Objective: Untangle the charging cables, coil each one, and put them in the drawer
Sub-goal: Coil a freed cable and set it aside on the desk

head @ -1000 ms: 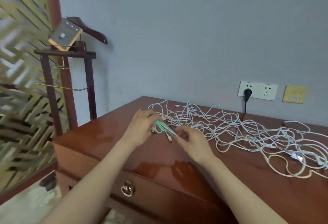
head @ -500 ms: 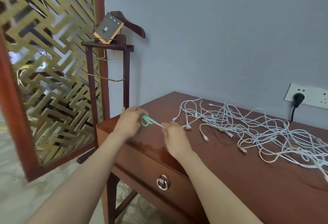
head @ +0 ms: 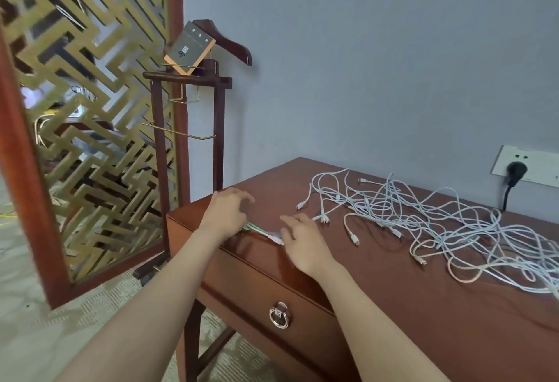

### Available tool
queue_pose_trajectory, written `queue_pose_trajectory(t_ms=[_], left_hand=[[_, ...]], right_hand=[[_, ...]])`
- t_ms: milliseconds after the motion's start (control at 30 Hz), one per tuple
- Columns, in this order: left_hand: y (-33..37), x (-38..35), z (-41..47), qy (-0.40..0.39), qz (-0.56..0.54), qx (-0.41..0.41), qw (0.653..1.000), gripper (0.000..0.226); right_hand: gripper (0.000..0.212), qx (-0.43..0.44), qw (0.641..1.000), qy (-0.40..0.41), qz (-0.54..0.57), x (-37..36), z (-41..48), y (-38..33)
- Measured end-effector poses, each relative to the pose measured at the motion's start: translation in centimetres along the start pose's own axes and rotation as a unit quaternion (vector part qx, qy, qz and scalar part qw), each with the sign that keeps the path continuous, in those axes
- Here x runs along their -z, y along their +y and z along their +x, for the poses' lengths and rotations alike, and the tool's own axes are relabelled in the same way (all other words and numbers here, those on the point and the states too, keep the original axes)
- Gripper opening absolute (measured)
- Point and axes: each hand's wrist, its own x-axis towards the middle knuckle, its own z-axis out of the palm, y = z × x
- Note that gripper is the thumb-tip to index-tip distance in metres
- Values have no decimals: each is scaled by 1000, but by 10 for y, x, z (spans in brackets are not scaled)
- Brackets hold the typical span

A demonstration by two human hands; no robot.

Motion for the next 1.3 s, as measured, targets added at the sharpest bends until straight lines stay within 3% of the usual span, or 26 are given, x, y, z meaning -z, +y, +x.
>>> queue_pose_trajectory(t_ms=[233,400,500,533,600,667,733,800,900,967,1100,1200,1300], left_hand=[[82,-10,5,-26,-39,-57,997,41],[129,-32,-5,-106,-84,-66,989,37],[143,-50,-7,-189,-135,-17,972,33],[147,-58,-10,-226,-197,32,953,30],[157,-69,-20,-277,-368,159,874,35],[159,-83,-22,-254,-477,231,809,41],[161,-92,-20,-255,-504,238,790,44],[170,-98,-20,-259,-481,225,807,45],[192,-99,-25,-235,-459,173,839,25],[206,-95,-27,-227,-453,116,854,18],[227,-75,-23,-236,-358,-44,902,30],[242,-60,-21,-276,-309,-138,900,33],[260,-54,-22,-291,-348,-171,875,34]], right_hand=[[33,-84,991,81,-58,51,-13,53],[41,-94,982,-46,-155,54,-40,82],[33,-77,991,-6,-113,52,-50,88],[28,-75,992,18,-96,54,-52,87],[18,-107,992,61,-34,62,-55,88],[9,-171,976,99,88,69,-61,90],[18,-219,944,102,224,79,-68,94],[27,-226,909,76,343,89,-77,99],[28,-194,914,33,356,100,-89,102],[28,-174,933,82,303,106,-92,105],[31,-132,929,322,123,131,-94,115],[53,-71,950,303,-10,153,-95,125],[27,-81,962,258,41,167,-99,129]])
